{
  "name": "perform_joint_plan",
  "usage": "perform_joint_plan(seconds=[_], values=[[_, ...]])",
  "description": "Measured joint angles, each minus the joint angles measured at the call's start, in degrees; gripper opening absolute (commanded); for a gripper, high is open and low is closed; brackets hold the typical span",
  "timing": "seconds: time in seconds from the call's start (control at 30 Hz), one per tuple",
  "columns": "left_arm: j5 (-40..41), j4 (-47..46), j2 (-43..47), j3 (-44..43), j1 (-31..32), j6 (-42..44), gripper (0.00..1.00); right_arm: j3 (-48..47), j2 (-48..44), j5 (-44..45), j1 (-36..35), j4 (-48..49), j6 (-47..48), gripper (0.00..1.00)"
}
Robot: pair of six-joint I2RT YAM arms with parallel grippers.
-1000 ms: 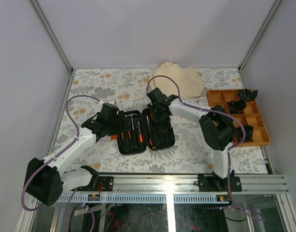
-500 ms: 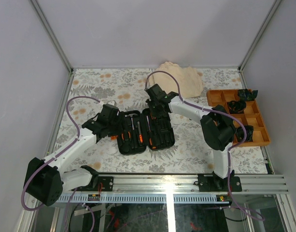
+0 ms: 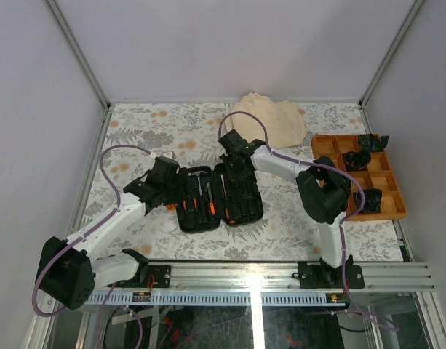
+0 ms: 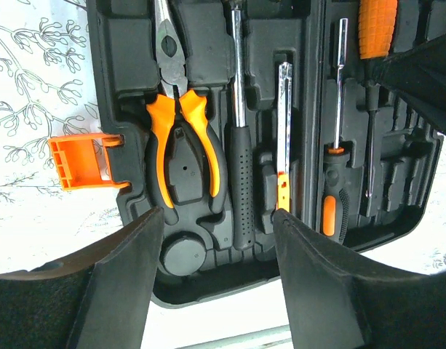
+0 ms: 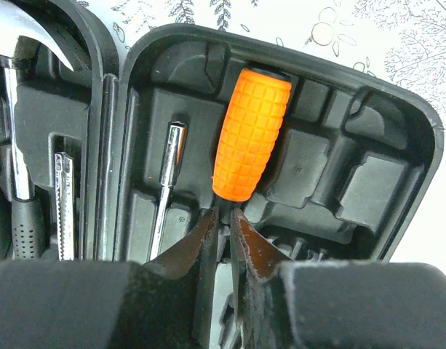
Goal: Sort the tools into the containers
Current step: Place the screwdriver in the storage box.
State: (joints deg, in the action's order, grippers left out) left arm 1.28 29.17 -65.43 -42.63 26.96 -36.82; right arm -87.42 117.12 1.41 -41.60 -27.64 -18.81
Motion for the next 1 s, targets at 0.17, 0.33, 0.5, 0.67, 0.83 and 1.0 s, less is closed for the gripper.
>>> perform_joint_plan(seconds=[0.17,0.33,0.5,0.67,0.83,1.0], values=[[0.0,0.0,-0.3,0.0,0.0,0.0,0.60,-1.0,0.7,-0.1,0.0,-1.0,0.1,0.16],[0.0,0.0,-0.6,0.0,0.0,0.0,0.59,-3.6,2.0,0.2,0.0,-3.7,0.2,0.07],[0.0,-0.3,-1.4,0.4,0.0,-0.1,0.59,-4.5,2.6,0.6,0.0,-4.9,0.0,0.01],[0.0,-1.2,-3.8,0.8,0.1,-0.7,0.58,-4.4,2.8,0.7,0.0,-4.9,-0.4,0.00],[0.1,-2.1,-5.1,1.6,0.4,-0.9,0.58,-4.4,3.0,0.7,0.0,-4.9,-0.5,0.00],[0.3,-2.8,-6.7,1.7,0.5,-1.0,0.57,-4.6,3.3,1.0,-0.1,-5.9,-0.5,0.00]])
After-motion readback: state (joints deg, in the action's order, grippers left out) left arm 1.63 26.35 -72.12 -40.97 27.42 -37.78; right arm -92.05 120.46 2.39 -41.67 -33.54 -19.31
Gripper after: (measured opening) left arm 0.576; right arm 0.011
